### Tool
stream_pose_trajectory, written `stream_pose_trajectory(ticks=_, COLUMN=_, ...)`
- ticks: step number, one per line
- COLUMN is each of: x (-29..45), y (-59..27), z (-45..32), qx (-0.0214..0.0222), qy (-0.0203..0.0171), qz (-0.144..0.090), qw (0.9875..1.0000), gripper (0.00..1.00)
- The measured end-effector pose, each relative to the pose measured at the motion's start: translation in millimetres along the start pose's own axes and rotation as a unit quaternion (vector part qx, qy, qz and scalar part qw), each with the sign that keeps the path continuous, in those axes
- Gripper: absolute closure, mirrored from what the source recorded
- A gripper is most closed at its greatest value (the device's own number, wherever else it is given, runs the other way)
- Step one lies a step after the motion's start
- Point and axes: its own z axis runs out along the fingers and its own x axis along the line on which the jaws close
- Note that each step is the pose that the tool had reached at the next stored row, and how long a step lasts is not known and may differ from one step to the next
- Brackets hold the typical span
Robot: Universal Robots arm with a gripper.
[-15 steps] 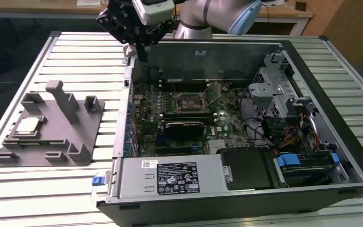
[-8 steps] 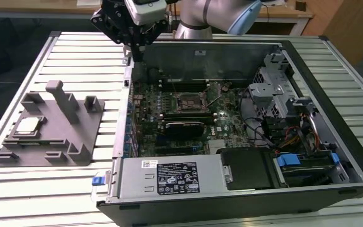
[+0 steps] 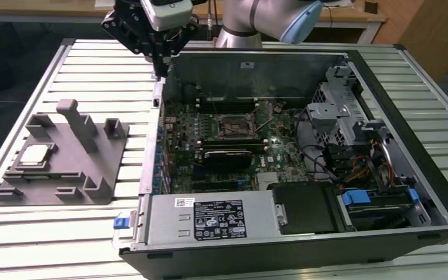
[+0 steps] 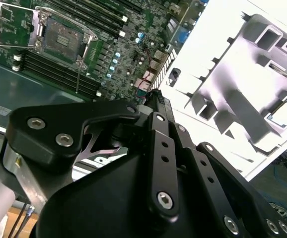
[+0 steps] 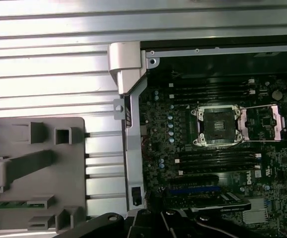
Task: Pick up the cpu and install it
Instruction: 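Reach for the cpu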
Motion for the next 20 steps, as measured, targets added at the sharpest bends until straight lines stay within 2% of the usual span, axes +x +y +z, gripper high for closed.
stream_pose_trajectory(ticks=9, x=13.4, y=-1.0, z=-0.4, qx=0.0, qy=-0.0003, qz=0.0, qw=1.0, gripper=0.89)
stream_pose_trajectory(ticks=20, x=33.3, y=-2.5, z=-0.9, qx=-0.0001, qy=-0.0011, qz=0.0, qw=1.0, gripper=0.89)
